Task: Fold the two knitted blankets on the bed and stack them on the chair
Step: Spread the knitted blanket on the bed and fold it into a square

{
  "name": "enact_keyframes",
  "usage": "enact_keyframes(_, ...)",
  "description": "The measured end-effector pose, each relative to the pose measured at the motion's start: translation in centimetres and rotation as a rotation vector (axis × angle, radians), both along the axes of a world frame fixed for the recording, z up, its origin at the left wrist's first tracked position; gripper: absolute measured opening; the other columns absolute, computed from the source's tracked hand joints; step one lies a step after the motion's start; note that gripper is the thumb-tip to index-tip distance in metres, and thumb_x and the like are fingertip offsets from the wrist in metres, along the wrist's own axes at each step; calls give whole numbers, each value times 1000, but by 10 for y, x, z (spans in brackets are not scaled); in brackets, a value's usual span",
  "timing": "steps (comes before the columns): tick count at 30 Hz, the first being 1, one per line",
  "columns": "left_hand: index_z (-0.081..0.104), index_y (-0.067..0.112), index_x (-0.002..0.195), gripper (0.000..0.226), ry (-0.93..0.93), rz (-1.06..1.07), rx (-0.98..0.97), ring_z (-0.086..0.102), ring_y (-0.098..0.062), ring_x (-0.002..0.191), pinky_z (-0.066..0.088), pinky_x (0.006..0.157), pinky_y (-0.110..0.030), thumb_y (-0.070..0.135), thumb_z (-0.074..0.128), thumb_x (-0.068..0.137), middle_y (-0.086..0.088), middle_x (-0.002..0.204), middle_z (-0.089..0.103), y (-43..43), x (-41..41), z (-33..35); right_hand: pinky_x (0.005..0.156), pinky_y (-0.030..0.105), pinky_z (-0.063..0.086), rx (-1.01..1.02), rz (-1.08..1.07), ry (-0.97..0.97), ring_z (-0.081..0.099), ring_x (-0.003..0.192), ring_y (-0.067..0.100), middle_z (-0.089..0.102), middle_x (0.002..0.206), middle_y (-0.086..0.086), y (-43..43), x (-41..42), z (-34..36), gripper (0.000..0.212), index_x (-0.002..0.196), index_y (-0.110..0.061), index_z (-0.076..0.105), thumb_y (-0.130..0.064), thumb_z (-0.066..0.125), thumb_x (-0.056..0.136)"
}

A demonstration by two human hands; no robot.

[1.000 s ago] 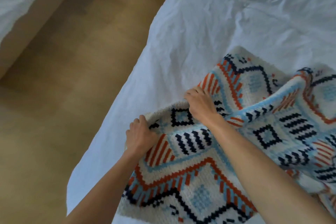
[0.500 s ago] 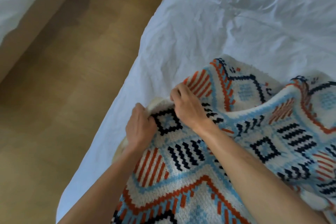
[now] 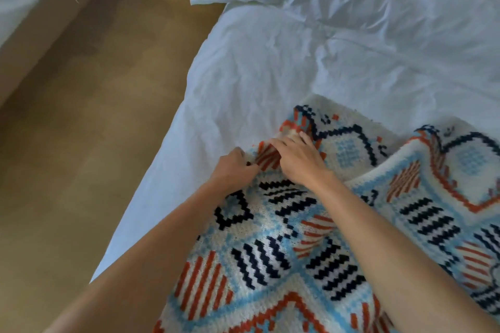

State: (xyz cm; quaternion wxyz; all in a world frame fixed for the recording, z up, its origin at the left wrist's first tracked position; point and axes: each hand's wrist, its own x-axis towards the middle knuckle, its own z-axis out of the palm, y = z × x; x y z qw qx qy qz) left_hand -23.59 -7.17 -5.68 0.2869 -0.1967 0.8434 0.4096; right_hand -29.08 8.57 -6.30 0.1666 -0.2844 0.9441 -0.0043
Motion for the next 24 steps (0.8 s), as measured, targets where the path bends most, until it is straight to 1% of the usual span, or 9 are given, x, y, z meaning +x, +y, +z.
enact_keyframes(3,36,20,126,50,290,-337,-168,49,-20,96,49,80,-32,10,56,82,-5,113,46,41,27,4,91,45,45,15,-118,-115,56,108,35,58,127,12,26,4,8,59,138,-26,32,-9,52,85)
enact_keyframes(7,38,22,127,50,393,-807,-141,35,-23,111,35,100,-37,30,54,81,-8,122,37,76,79,-3,89,42,44,265,-230,-439,46,119,38,31,146,15,71,16,21,74,144,-38,17,-6,46,85)
enact_keyframes(9,43,24,123,44,346,-822,-156,34,-24,114,32,103,-40,38,50,82,-6,123,37,83,91,-7,78,38,45,235,-255,-342,53,111,34,44,135,16,82,25,23,59,140,-26,33,-6,45,87)
enact_keyframes(12,49,26,117,37,372,-833,-157,36,-23,112,33,99,-42,41,43,84,-4,123,37,92,94,-9,67,33,42,114,-79,101,55,94,29,52,112,14,78,36,22,36,112,-12,58,-5,65,77)
enact_keyframes(13,50,25,115,35,391,-854,-160,37,-23,112,34,97,-41,40,41,85,-4,123,38,94,95,-9,80,37,44,86,-3,158,50,106,32,49,121,17,76,36,18,46,117,-13,56,-5,69,73)
enact_keyframes(15,52,23,113,33,429,-902,-146,37,-22,112,34,95,-38,35,42,84,-4,126,37,97,97,-10,110,49,24,125,85,62,24,135,35,27,148,17,78,35,10,78,141,-20,32,-6,68,73)
enact_keyframes(17,53,23,110,30,444,-930,-94,38,-19,113,35,94,-34,32,44,82,-1,127,36,98,101,-11,112,48,17,193,76,-6,19,137,32,29,148,12,81,34,6,86,145,-25,18,-7,65,75)
enact_keyframes(20,47,24,111,30,438,-897,-11,40,-14,107,40,93,-30,30,46,82,3,124,36,100,107,-9,86,40,39,201,16,32,43,111,29,51,118,10,92,41,8,68,134,-25,32,-3,59,76)
enact_keyframes(24,33,21,126,40,306,-643,-86,44,-14,81,41,62,-26,26,44,88,1,121,35,98,113,-9,62,31,41,182,-184,-24,45,101,27,43,114,11,117,54,22,52,121,-16,41,4,57,76)
